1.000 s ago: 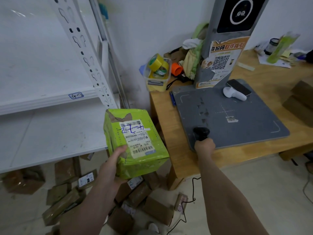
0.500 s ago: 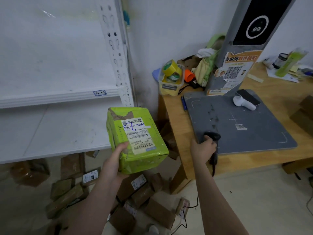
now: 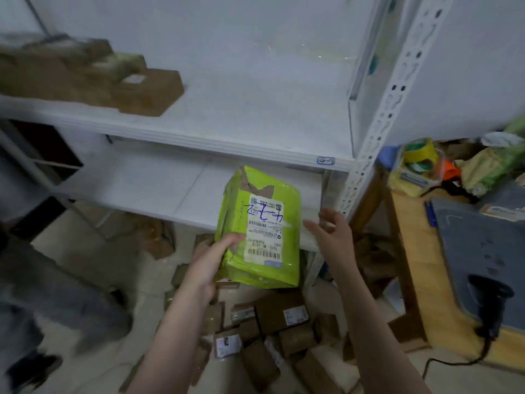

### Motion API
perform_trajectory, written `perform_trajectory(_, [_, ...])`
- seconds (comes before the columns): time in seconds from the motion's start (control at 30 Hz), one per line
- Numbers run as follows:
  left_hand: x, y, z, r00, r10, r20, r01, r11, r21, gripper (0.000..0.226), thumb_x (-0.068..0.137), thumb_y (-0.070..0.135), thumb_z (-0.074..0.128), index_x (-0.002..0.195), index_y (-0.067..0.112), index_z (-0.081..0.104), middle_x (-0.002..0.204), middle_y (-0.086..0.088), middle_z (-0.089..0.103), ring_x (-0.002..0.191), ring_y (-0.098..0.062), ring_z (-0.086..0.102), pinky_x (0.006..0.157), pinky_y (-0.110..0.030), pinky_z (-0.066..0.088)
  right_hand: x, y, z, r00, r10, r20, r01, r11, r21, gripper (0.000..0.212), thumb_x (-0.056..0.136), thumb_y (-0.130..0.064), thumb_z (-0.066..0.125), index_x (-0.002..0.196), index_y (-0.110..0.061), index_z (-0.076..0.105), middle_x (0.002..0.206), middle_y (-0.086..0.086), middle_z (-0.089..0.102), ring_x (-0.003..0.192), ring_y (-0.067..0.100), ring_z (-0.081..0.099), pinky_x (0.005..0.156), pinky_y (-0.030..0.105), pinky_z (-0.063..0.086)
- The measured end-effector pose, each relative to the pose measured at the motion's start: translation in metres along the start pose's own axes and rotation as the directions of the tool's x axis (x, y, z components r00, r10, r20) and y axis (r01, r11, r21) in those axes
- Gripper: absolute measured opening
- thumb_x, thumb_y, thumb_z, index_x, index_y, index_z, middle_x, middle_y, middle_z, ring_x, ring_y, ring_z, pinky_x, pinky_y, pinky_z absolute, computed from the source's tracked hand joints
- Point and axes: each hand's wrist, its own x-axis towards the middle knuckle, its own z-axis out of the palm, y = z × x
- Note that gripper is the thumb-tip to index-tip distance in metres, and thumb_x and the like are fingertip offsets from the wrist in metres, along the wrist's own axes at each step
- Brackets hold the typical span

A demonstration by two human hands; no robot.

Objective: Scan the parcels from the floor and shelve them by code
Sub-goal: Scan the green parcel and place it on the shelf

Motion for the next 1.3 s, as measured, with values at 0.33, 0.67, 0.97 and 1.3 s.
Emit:
perform_trajectory(0.33, [-0.043, 0.039, -0.188, 0.893, 0.45, -0.001, -0.272, 0.541, 0.796, 0.119, 0.027, 0.062, 0.062, 0.14, 0.029, 0.048, 0.126, 0.004, 0.041, 0.121, -0.015, 0.038, 0.096, -0.021, 0.03, -0.068, -0.068, 0.165, 0.744, -0.435, 0.507, 0.622, 0.728, -0.288, 0.109, 0.065, -0.02, 0.089, 0.154, -0.016, 0.027, 0.158, 0.006, 0.03, 0.145, 0.024, 0.028, 0.116, 0.045, 0.03])
perform_trajectory(0.67, [-0.071, 0.089, -0.282, 0.843, 0.512, 0.164, -0.201, 0.018, 0.979, 0.139, 0.033, 0.07, 0.058, 0.156, 0.015, 0.026, 0.138, -0.003, 0.038, 0.127, -0.023, 0.031, 0.109, -0.043, 0.035, -0.107, -0.121, 0.291, 0.294, -0.212, 0.932, 0.921, 0.322, -0.217, 0.129, 0.05, -0.057, 0.076, 0.157, -0.037, 0.008, 0.163, -0.008, 0.015, 0.15, 0.019, 0.011, 0.118, 0.059, 0.017])
perform_trajectory(0.97, [-0.045, 0.146, -0.29, 0.695, 0.694, 0.187, -0.318, 0.064, 0.946, 0.124, 0.059, 0.051, 0.081, 0.158, 0.014, 0.017, 0.159, -0.008, 0.017, 0.148, -0.023, 0.011, 0.123, -0.044, 0.018, -0.078, -0.144, 0.306, 0.542, -0.446, 0.712, 0.775, 0.594, -0.217, 0.124, 0.037, -0.06, 0.072, 0.151, -0.031, 0.032, 0.136, -0.005, 0.043, 0.13, 0.02, 0.038, 0.107, 0.042, 0.038])
perform_trajectory(1.3, [0.058, 0.181, -0.262, 0.745, 0.662, 0.085, -0.366, 0.299, 0.881, 0.113, 0.084, 0.044, 0.075, 0.159, 0.006, 0.0, 0.166, -0.012, 0.002, 0.154, -0.025, 0.005, 0.122, -0.034, 0.012, 0.007, -0.152, 0.304, 0.923, -0.184, 0.338, 0.083, 0.953, 0.29, 0.069, 0.073, -0.01, 0.086, 0.128, -0.027, 0.047, 0.103, -0.014, 0.066, 0.084, 0.001, 0.07, 0.067, 0.024, 0.056])
